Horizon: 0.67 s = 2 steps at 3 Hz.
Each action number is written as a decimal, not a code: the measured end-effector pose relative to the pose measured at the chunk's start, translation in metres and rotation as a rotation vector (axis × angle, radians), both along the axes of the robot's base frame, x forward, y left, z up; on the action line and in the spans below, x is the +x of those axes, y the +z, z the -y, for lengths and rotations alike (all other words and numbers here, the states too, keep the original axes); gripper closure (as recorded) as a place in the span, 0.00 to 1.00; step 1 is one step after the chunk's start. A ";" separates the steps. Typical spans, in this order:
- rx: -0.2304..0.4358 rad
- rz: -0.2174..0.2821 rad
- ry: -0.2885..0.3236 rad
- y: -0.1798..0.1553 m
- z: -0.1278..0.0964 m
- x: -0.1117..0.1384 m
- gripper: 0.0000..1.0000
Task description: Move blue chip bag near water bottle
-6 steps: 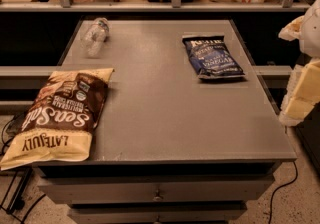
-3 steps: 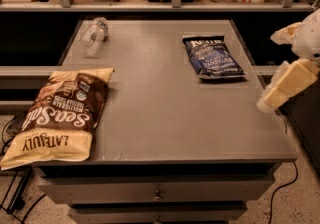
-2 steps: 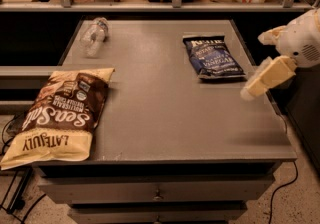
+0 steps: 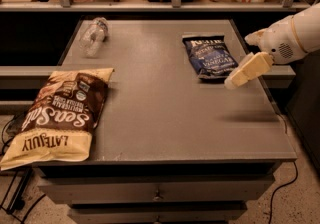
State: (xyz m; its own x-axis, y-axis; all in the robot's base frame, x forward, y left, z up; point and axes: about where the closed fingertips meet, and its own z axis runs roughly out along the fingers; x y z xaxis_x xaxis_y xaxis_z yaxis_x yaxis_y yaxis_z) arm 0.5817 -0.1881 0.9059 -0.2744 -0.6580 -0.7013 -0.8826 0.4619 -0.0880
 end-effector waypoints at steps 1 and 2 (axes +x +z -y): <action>0.028 -0.028 -0.029 -0.012 -0.007 0.003 0.00; 0.080 -0.043 -0.034 -0.028 -0.020 0.020 0.00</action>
Offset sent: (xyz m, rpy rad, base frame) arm 0.0471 0.0318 -0.0517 0.1550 0.0642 -0.0441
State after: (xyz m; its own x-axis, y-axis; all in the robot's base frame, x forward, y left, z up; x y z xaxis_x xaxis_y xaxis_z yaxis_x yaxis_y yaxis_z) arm 0.6022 -0.1682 0.8780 -0.3267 -0.5903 -0.7381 -0.8686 0.4953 -0.0117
